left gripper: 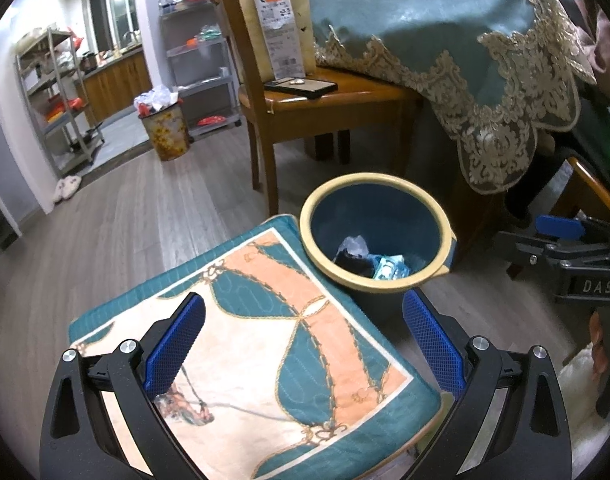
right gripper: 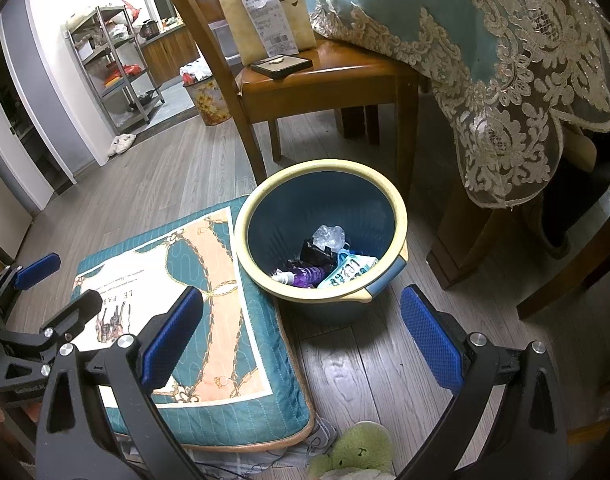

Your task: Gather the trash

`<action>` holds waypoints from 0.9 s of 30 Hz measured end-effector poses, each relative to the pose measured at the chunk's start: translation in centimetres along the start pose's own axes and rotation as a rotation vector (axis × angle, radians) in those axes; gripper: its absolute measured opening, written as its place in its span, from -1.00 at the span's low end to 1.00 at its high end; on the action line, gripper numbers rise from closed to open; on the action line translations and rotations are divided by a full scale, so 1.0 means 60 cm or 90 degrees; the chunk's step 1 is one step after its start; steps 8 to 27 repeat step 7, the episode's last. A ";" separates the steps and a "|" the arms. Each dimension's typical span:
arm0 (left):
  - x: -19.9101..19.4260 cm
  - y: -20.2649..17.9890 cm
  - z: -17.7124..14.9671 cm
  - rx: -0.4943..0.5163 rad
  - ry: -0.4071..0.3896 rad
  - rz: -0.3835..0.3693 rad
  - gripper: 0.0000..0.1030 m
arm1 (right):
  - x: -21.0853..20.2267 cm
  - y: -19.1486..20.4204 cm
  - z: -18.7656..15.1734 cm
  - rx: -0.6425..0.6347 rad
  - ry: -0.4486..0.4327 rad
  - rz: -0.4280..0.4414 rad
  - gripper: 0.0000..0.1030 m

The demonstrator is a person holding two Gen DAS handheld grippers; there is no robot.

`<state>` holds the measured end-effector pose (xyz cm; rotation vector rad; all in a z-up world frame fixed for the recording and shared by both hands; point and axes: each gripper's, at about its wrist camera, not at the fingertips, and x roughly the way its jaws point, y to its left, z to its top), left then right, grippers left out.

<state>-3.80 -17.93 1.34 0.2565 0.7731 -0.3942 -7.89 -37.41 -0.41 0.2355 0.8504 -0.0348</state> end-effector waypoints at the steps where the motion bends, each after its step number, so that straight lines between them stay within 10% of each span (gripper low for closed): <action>1: 0.000 0.000 0.000 0.003 0.003 -0.002 0.91 | 0.000 0.000 0.001 -0.001 0.000 -0.001 0.89; 27: -0.001 0.003 0.004 0.003 0.007 -0.001 0.91 | 0.002 -0.002 -0.002 0.003 0.002 -0.003 0.89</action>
